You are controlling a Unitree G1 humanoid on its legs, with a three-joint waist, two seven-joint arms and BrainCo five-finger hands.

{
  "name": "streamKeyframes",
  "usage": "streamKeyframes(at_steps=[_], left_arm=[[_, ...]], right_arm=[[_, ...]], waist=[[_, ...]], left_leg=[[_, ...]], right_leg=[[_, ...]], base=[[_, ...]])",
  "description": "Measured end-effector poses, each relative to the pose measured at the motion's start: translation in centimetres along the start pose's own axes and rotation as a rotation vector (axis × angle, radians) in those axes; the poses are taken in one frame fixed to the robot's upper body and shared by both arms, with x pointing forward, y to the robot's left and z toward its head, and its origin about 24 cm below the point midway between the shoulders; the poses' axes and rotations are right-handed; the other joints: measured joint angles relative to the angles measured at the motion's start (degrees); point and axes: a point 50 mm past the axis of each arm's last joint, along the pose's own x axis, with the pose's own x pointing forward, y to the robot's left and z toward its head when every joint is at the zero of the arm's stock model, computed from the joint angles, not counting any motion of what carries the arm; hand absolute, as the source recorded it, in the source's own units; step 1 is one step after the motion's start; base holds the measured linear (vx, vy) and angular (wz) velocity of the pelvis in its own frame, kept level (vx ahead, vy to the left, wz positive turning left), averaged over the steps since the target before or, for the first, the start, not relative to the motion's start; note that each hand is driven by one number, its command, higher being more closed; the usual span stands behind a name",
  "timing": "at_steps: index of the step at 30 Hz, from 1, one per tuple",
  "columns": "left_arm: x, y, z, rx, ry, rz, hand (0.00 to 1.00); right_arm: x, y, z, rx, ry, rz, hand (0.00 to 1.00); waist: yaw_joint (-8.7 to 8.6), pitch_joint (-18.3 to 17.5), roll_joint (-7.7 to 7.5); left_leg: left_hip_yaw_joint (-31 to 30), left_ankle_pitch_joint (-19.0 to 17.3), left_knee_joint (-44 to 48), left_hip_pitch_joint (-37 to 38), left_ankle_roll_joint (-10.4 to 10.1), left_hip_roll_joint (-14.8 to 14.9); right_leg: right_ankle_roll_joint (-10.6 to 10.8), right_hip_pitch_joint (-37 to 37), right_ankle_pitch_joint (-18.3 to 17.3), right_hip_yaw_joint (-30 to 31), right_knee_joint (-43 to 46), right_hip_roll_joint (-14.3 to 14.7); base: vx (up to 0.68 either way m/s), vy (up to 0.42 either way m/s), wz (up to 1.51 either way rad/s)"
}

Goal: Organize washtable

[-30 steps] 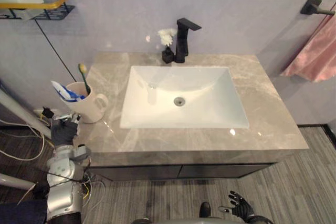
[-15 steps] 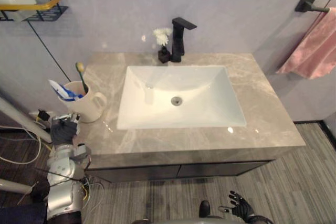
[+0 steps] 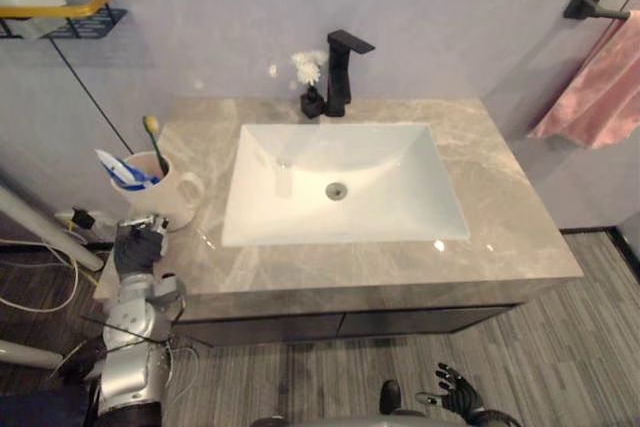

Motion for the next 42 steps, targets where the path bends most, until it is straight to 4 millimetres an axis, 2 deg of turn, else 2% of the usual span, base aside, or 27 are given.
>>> streamKeyframes(at_steps=[11, 21, 42], left_arm=[[0.0, 0.2, 0.1, 0.006, -0.001, 0.004, 1.0], [0.8, 0.8, 0.4, 0.022, -0.009, 0.023, 1.0], [0.8, 2.0, 0.6, 0.027, -0.016, 0.069, 1.0]], right_arm=[[-0.1, -0.7, 0.1, -0.015, 0.0, -0.013, 0.0], [0.0, -0.7, 0.1, -0.015, 0.0, -0.014, 0.0], [0.2, -0.7, 0.6, -0.016, -0.015, -0.015, 0.0]], waist=[[0.07, 0.23, -0.02], [0.05, 0.29, -0.12], [0.12, 0.45, -0.45]], left_leg=[[1.16, -0.16, 0.0, 0.06, 0.16, -0.15], [1.19, -0.17, 0.12, -0.06, 0.2, -0.28], [0.96, -0.36, 0.12, -0.26, 0.52, -0.57]], right_leg=[[-0.15, -0.69, 0.33, 1.02, 0.01, 0.0], [-0.18, -0.84, 0.41, 1.05, 0.01, -0.12], [-0.18, -0.87, 0.41, 0.46, 0.02, -0.45]], base=[[0.0, 0.0, -0.05], [0.0, -0.002, -0.01], [0.0, 0.0, 0.0]])
